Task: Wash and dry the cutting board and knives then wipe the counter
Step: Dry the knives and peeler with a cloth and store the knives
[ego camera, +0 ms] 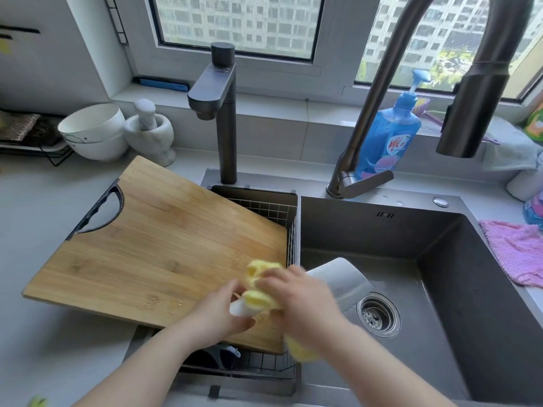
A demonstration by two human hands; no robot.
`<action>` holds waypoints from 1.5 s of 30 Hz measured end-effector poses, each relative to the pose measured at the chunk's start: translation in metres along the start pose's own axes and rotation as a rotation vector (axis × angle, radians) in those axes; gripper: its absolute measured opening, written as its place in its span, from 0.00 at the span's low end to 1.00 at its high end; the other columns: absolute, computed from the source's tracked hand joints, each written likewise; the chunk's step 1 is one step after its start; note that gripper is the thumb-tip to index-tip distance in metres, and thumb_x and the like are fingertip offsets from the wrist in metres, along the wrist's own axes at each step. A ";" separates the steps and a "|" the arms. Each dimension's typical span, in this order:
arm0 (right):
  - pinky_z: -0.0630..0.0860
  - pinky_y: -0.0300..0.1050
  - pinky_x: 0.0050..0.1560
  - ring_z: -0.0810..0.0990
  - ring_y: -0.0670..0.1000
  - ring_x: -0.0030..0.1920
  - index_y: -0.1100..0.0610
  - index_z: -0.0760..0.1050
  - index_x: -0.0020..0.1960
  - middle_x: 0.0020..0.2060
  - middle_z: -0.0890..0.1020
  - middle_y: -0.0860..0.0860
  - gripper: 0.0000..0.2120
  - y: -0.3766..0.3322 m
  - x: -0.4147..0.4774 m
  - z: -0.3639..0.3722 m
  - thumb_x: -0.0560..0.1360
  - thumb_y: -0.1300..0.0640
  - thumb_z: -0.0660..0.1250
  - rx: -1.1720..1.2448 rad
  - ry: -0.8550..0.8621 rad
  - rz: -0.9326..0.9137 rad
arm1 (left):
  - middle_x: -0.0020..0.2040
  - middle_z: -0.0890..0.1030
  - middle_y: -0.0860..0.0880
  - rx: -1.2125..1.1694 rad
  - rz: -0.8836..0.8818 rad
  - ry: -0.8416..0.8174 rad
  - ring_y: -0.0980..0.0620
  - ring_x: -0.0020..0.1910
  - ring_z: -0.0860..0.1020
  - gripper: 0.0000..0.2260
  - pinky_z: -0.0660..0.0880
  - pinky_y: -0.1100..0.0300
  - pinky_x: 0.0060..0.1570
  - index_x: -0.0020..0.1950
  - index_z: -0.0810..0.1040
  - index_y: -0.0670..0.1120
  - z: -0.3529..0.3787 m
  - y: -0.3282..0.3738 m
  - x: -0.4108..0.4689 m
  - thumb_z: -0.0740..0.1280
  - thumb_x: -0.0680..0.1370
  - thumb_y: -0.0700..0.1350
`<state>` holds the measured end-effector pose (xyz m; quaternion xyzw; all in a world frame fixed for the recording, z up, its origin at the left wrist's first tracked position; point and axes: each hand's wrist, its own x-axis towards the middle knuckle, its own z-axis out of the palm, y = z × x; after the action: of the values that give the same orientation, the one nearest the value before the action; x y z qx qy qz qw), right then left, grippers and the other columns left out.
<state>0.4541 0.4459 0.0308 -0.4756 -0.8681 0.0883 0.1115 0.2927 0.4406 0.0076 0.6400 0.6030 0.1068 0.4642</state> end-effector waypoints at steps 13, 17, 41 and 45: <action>0.69 0.42 0.49 0.65 0.50 0.64 0.43 0.66 0.67 0.68 0.65 0.39 0.22 0.061 -0.017 0.006 0.75 0.58 0.58 -0.028 -0.219 0.380 | 0.47 0.75 0.57 -0.018 -0.051 0.041 0.60 0.42 0.75 0.12 0.69 0.68 0.36 0.46 0.69 0.59 -0.001 -0.017 0.003 0.70 0.72 0.46; 0.70 0.42 0.51 0.67 0.49 0.61 0.43 0.67 0.66 0.67 0.66 0.38 0.21 0.096 -0.023 0.007 0.76 0.59 0.57 -0.047 -0.183 0.531 | 0.46 0.75 0.57 0.016 -0.056 0.044 0.58 0.41 0.75 0.13 0.71 0.66 0.37 0.45 0.68 0.60 -0.003 -0.016 0.005 0.71 0.71 0.46; 0.69 0.41 0.58 0.70 0.47 0.58 0.46 0.60 0.69 0.63 0.71 0.45 0.35 0.014 0.027 -0.035 0.67 0.52 0.73 0.222 -0.503 0.097 | 0.45 0.77 0.64 0.187 0.138 0.154 0.59 0.46 0.77 0.20 0.71 0.67 0.43 0.62 0.73 0.58 -0.020 0.010 -0.013 0.70 0.72 0.50; 0.73 0.43 0.54 0.74 0.48 0.54 0.45 0.62 0.65 0.57 0.75 0.45 0.31 -0.002 0.036 -0.057 0.67 0.51 0.73 0.176 -0.389 0.048 | 0.34 0.72 0.67 0.320 0.234 0.285 0.69 0.35 0.72 0.18 0.67 0.73 0.34 0.60 0.75 0.59 -0.044 0.031 -0.033 0.70 0.71 0.52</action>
<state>0.4494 0.4784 0.0897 -0.4585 -0.8507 0.2564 -0.0193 0.2746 0.4374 0.0681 0.7493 0.5934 0.1519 0.2517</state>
